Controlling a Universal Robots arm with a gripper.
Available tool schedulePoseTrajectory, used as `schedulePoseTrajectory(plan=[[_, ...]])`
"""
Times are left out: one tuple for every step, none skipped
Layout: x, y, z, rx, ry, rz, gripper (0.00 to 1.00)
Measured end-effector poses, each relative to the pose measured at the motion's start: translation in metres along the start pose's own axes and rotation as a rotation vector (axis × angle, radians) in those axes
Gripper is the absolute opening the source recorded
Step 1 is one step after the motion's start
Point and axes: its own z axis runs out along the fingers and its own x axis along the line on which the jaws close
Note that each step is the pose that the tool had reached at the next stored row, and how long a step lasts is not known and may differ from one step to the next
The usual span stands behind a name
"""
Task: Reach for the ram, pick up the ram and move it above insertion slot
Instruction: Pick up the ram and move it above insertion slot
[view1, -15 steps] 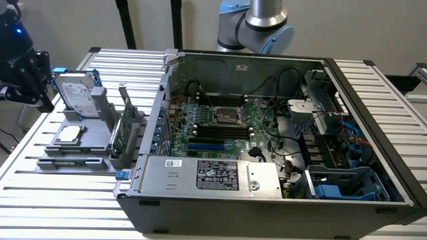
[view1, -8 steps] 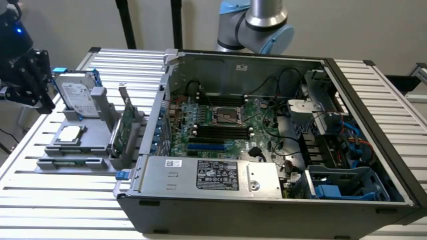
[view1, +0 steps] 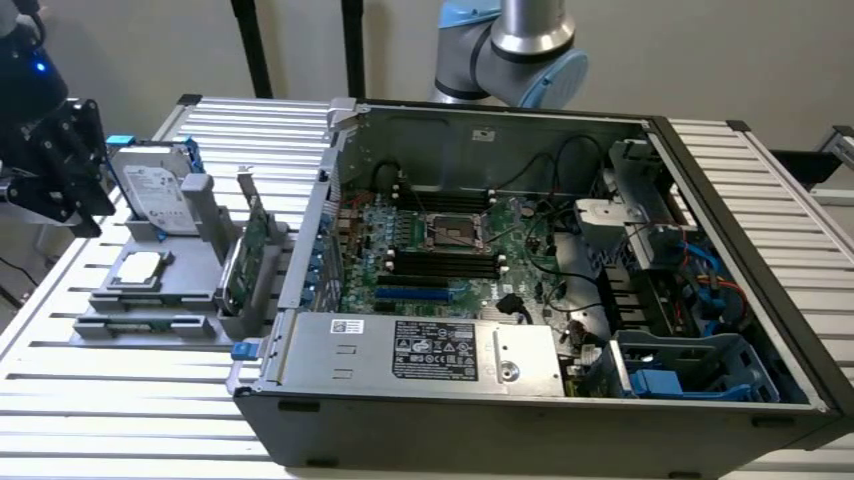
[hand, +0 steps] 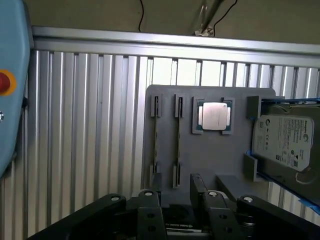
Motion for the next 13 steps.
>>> schedulePoseTrajectory(plan=[[0.001, 0.0000, 0.0018, 0.0001, 0.0000, 0.000, 0.36], [0.001, 0.0001, 0.0036, 0.0001, 0.0000, 0.000, 0.36], [0.002, 0.0001, 0.0056, 0.0001, 0.0000, 0.000, 0.36], [0.003, 0.0002, 0.0074, 0.0001, 0.0000, 0.000, 0.36], [0.003, 0.0002, 0.0092, 0.0000, 0.0000, 0.000, 0.36], [0.004, 0.0002, 0.0110, 0.0002, -0.0001, 0.000, 0.36], [0.005, 0.0002, 0.0128, 0.0002, -0.0001, 0.000, 0.36], [0.006, 0.0003, 0.0146, 0.0001, 0.0000, 0.000, 0.36], [0.006, 0.0003, 0.0164, 0.0000, 0.0000, 0.000, 0.36], [0.007, 0.0004, 0.0183, 0.0001, 0.0000, 0.000, 0.36], [0.008, 0.0004, 0.0200, 0.0000, 0.0000, 0.000, 0.36], [0.009, 0.0004, 0.0217, -0.0001, 0.0001, 0.000, 0.36], [0.009, 0.0004, 0.0236, 0.0000, 0.0000, 0.000, 0.36]])
